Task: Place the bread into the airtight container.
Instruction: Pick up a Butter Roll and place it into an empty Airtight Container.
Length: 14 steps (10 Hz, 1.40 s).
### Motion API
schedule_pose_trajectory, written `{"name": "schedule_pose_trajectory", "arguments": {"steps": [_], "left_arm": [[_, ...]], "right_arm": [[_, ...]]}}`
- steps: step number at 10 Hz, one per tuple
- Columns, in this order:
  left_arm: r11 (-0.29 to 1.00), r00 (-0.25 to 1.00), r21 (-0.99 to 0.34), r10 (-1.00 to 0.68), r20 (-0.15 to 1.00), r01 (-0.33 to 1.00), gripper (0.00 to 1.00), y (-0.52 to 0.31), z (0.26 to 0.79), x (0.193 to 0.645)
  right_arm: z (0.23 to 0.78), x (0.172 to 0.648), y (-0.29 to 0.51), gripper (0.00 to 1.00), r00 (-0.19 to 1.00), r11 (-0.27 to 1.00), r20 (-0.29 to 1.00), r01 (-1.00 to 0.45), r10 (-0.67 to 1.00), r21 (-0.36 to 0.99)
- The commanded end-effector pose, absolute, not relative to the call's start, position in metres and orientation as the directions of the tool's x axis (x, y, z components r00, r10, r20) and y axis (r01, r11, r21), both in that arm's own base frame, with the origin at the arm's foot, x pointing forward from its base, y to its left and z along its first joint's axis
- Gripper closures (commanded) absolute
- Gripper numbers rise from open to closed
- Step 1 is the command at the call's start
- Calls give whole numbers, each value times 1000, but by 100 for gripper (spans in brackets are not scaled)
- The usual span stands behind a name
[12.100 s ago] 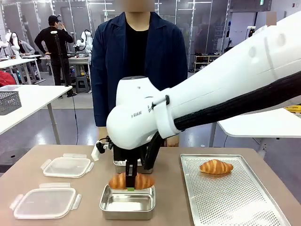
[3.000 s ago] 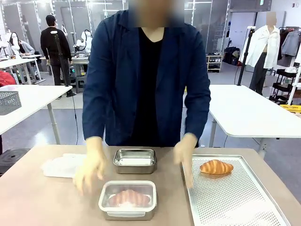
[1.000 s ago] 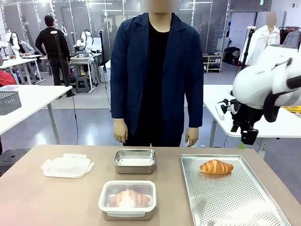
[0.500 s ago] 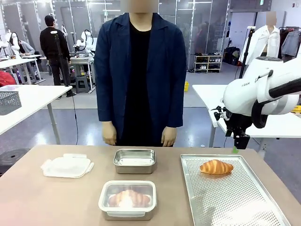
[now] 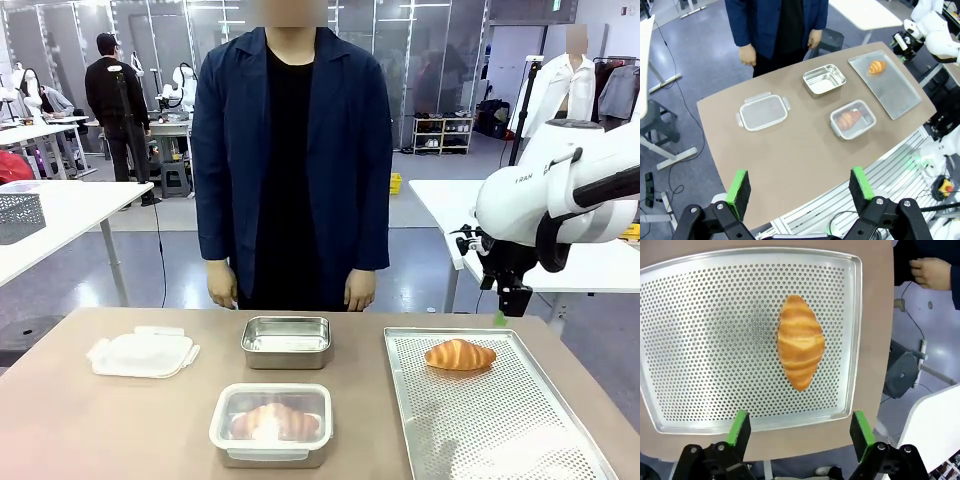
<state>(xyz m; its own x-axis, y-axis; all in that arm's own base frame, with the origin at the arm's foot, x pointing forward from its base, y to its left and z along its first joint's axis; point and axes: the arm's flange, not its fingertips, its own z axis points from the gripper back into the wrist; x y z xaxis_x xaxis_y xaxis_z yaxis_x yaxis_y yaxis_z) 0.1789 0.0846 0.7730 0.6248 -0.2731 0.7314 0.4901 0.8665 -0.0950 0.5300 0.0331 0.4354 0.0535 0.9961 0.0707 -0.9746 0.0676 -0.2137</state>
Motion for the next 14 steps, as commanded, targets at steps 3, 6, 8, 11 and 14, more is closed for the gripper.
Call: {"name": "schedule_pose_trajectory", "arguments": {"steps": [3,6,8,11,14], "left_arm": [[859,617,-95,-279,735,503,0,84,775,178],[859,617,-95,-279,735,503,0,84,775,178],[859,617,-95,-279,735,503,0,84,775,178],[859,617,-95,-279,735,503,0,84,775,178],[859,617,-95,-279,735,503,0,84,775,178]], "right_arm": [[389,552,48,0,64,77,90,-986,994,-145],[361,570,63,0,89,97,81,-990,993,-105],[350,577,65,0,117,122,72,-989,991,-77],[334,585,71,0,112,114,54,-992,992,-45],[317,594,74,0,113,114,23,-993,993,-22]]}}
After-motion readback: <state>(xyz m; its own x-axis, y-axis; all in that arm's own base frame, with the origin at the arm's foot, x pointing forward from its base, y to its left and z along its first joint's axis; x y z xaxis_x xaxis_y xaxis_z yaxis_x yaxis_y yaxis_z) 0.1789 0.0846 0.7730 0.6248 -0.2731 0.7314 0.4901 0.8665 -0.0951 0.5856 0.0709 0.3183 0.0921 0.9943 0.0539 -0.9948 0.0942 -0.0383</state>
